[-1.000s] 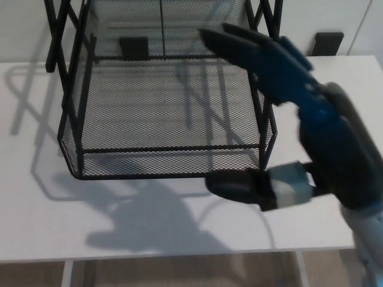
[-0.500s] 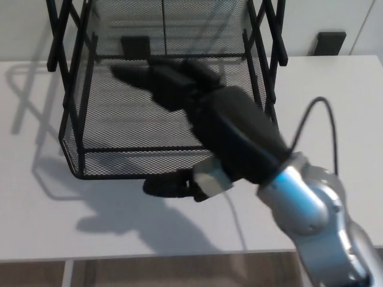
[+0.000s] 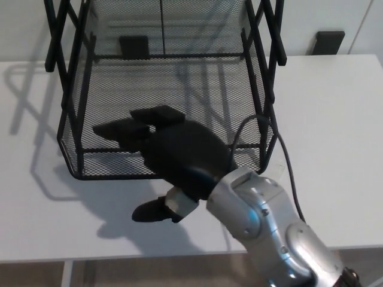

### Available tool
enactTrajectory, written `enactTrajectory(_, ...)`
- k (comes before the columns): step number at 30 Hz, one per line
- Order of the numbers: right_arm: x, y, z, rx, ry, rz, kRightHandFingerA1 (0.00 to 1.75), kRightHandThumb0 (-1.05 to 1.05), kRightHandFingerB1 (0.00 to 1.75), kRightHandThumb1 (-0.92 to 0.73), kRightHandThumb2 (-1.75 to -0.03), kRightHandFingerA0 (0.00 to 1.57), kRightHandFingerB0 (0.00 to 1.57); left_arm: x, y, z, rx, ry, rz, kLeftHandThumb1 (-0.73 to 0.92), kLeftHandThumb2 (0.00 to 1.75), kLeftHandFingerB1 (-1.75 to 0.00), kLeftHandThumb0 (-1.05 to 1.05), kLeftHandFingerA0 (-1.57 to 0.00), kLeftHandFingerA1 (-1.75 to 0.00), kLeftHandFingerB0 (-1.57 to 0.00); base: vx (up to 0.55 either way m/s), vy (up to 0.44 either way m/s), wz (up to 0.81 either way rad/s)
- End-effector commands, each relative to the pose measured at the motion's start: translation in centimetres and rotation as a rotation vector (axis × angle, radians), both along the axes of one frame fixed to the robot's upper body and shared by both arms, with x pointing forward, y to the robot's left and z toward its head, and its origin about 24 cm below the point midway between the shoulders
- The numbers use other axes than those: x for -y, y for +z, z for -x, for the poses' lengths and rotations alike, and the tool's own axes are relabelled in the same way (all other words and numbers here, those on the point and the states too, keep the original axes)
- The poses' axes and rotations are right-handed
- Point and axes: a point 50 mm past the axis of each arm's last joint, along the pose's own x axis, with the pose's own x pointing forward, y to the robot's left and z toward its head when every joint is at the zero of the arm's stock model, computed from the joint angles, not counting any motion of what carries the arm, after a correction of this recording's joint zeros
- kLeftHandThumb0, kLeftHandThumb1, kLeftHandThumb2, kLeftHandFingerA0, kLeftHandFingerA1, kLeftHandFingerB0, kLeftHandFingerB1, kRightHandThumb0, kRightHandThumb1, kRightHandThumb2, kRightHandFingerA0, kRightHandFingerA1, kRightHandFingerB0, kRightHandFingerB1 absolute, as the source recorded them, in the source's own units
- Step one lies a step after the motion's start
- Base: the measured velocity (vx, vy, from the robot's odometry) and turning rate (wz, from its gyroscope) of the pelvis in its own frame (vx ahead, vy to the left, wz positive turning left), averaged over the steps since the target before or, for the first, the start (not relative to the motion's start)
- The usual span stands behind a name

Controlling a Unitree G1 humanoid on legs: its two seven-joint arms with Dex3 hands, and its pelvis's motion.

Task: The robot walks towards a file tray kept in the middle of a desk and uses its right hand to grab a tray and pulls it out towards itself

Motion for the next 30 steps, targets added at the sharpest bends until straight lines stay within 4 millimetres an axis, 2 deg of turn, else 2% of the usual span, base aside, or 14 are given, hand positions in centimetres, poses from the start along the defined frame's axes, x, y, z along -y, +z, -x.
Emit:
enactTrajectory(1, 0.0, -0.8, -1.4, 0.225, -0.363, 0.426, 0.26, -0.63, 0.39, -0.38, -0.82, 0.0, 0.07, -0.8, 1.3, -0.2, 0.035, -0.211, -0.193, 0.59, 0.58, -0.32, -0.45, -0.49, -0.37, -0.31, 0.0, 0.0, 0.0)
enactTrajectory(2, -0.1, -0.7, -1.3, 0.257, -0.372, 0.424, 0.31, -0.73, 0.32, -0.5, -0.56, 0.0, 0.09, -0.8, 1.3, -0.2, 0.034, -0.211, -0.195, 0.59, 0.58, -0.32, -0.45, -0.5, -0.37, -0.31, 0.0, 0.0, 0.0)
enactTrajectory(3, -0.2, -0.5, -1.2, 0.277, -0.385, 0.419, 0.2, -0.69, 0.32, -0.41, -0.82, 0.0, 0.08, -0.9, 1.3, -0.2, 0.031, -0.207, -0.194, 0.58, 0.57, -0.32, -0.45, -0.5, -0.37, -0.32, 0.0, 0.0, 0.0)
enactTrajectory(4, -0.3, -0.4, -1.0, 0.301, -0.393, 0.409, 0.27, -0.71, 0.32, -0.5, -0.57, 0.0, 0.08, -0.8, 1.3, -0.2, 0.027, -0.206, -0.194, 0.58, 0.57, -0.32, -0.46, -0.5, -0.37, -0.32, 0.0, 0.0, 0.0)
enactTrajectory(5, -0.4, -0.3, -0.9, 0.323, -0.401, 0.398, 0.07, -0.78, 0.22, -0.48, -0.8, 0.0, 0.08, -0.8, 1.4, -0.2, 0.023, -0.21, -0.197, 0.58, 0.57, -0.32, -0.46, -0.5, -0.37, -0.31, 0.0, 0.0, 0.0)
enactTrajectory(6, -0.5, -0.2, -0.8, 0.344, -0.407, 0.387, 0.11, -0.76, 0.23, -0.46, -0.81, 0.0, 0.05, -0.8, 1.3, -0.2, 0.022, -0.214, -0.199, 0.58, 0.57, -0.32, -0.45, -0.5, -0.37, -0.31, 0.0, 0.0, 0.0)
enactTrajectory(8, -0.8, 0.0, -0.5, 0.382, -0.411, 0.363, 0.21, -0.69, 0.24, -0.39, -0.81, 0.0, 0.0, -0.8, 1.4, -0.2, 0.02, -0.228, -0.209, 0.58, 0.57, -0.32, -0.46, -0.5, -0.37, -0.31, 0.0, 0.0, 0.0)
enactTrajectory(9, -0.9, 0.1, -0.4, 0.39, -0.411, 0.359, 0.2, -0.72, 0.17, -0.41, -0.81, 0.0, 0.0, -0.8, 1.4, -0.4, 0.022, -0.235, -0.218, 0.58, 0.57, -0.32, -0.46, -0.51, -0.37, -0.32, 0.0, 0.0, 0.0)
enactTrajectory(13, -1.1, 0.3, 0.0, 0.406, -0.412, 0.346, 0.22, -0.68, 0.26, -0.39, -0.81, 0.0, 0.0, -0.8, 1.3, -0.4, 0.014, -0.24, -0.219, 0.58, 0.57, -0.32, -0.45, -0.51, -0.37, -0.32, 0.0, 0.0, 0.0)
enactTrajectory(22, -1.1, -0.1, 0.3, 0.422, -0.422, 0.355, 0.19, -0.71, 0.14, -0.41, -0.81, 0.0, 0.0, -0.7, 1.4, -0.6, 0.018, -0.275, -0.219, 0.58, 0.57, -0.32, -0.47, -0.53, -0.37, -0.33, 0.0, 0.0, 0.0)
enactTrajectory(25, -1.1, -0.2, 0.1, 0.403, -0.433, 0.353, 0.2, -0.68, 0.18, -0.39, -0.8, 0.0, 0.0, -0.8, 1.4, -0.6, 0.024, -0.268, -0.199, 0.58, 0.57, -0.32, -0.46, -0.53, -0.38, -0.33, 0.0, 0.0, 0.0)
enactTrajectory(28, -0.6, -0.9, -0.1, 0.381, -0.459, 0.369, 0.11, -0.75, 0.22, -0.45, -0.79, 0.0, 0.04, -0.9, 1.4, -0.5, 0.015, -0.269, -0.199, 0.57, 0.57, -0.32, -0.47, -0.53, -0.38, -0.33, 0.0, 0.0, 0.0)
enactTrajectory(29, -0.5, -1.2, -0.2, 0.386, -0.466, 0.376, 0.12, -0.74, 0.23, -0.45, -0.79, 0.0, 0.03, -0.8, 1.5, -0.5, 0.015, -0.275, -0.201, 0.57, 0.57, -0.32, -0.46, -0.53, -0.38, -0.33, 0.0, 0.0, 0.0)
enactTrajectory(30, -0.2, -1.5, -0.4, 0.389, -0.476, 0.381, 0.21, -0.65, 0.29, -0.39, -0.78, 0.0, 0.07, -0.8, 1.5, -0.6, 0.023, -0.29, -0.21, 0.58, 0.57, -0.32, -0.46, -0.53, -0.38, -0.32, 0.0, 0.0, 0.0)
